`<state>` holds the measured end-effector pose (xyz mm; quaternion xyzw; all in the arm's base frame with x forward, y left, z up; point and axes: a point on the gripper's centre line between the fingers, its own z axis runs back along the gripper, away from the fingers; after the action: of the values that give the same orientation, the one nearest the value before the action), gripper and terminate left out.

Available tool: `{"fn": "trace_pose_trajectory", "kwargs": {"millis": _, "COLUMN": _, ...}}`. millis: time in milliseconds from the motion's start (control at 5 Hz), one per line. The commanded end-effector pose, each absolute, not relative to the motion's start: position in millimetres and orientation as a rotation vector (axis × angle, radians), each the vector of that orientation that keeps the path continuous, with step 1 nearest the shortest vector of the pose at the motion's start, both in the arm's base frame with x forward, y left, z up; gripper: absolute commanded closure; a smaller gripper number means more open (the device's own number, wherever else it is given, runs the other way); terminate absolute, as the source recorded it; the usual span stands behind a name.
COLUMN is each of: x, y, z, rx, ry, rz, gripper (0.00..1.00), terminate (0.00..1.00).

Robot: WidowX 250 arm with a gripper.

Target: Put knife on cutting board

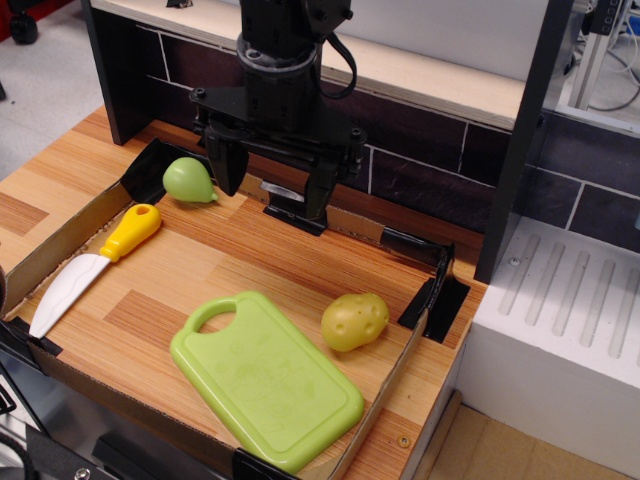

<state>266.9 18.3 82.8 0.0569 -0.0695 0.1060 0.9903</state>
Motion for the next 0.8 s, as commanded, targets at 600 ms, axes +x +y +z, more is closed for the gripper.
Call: {"fn": "trace_pose_trajectory", "kwargs": {"millis": 600, "x": 260.0, "y": 95.3, "z": 84.1, "rx": -0.015, "ry": -0.144, "rz": -0.013, "gripper": 0.00, "terminate": 0.00}}
